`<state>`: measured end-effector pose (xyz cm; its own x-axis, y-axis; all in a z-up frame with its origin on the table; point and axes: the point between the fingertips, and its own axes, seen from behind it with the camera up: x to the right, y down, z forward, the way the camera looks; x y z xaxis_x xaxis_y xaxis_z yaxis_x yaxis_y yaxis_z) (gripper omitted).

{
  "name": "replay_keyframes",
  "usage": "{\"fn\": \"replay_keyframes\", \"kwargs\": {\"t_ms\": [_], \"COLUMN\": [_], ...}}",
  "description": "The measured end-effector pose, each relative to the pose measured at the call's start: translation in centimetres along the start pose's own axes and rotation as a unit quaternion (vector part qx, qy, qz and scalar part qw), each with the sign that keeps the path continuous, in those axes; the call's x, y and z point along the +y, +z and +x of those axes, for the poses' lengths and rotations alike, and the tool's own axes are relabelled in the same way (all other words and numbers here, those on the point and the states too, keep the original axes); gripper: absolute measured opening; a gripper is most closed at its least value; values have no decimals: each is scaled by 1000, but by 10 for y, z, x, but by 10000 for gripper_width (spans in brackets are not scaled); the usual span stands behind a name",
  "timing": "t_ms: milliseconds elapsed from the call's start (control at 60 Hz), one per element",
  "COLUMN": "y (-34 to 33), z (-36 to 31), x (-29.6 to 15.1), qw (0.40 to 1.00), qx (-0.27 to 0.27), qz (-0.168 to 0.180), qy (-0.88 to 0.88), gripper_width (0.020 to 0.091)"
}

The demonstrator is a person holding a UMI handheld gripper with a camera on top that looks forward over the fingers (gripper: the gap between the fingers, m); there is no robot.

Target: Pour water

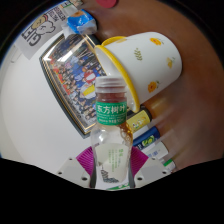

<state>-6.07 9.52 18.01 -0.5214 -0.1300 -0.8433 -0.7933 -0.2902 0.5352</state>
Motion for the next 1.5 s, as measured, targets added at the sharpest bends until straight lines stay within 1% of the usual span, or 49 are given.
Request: {"fn": "replay_keyframes", "kwargs": {"t_ms": [83, 167, 267, 350, 450, 517, 600, 683, 767, 817, 867, 967, 1150, 1283, 1317, 1333, 1417, 1500], "y": [-1, -4, -9, -17, -31, -42, -65, -80, -98, -105, -112, -121, -127, -133, -132, -134, -134, -134], "z": [4, 6, -5, -29, -78, -106, -137, -154, -151, -142, -128, -104, -70, -50, -53, -51, -53, -53], "x": [3, 8, 9, 6, -13, -28, -67, -112, -162, -188, -212, -250, -295, -314, -312, -313, -312, -313], "qw": [1000, 996, 976, 938, 864, 804, 718, 634, 557, 522, 502, 484, 481, 488, 493, 494, 495, 498], "qx": [16, 42, 67, 81, 81, 78, 88, 125, 168, 193, 210, 240, 264, 272, 259, 261, 250, 251], "qz": [-6, -13, -19, -14, 12, 30, 64, 91, 100, 94, 87, 75, 66, 62, 69, 69, 74, 75], "qy": [-19, -82, -206, -337, -497, -589, -687, -757, -807, -825, -835, -838, -833, -827, -828, -827, -829, -827], "gripper_width": [439, 441, 441, 442, 441, 442, 441, 438, 438, 441, 441, 442, 442, 454, 455, 457, 491, 545]}}
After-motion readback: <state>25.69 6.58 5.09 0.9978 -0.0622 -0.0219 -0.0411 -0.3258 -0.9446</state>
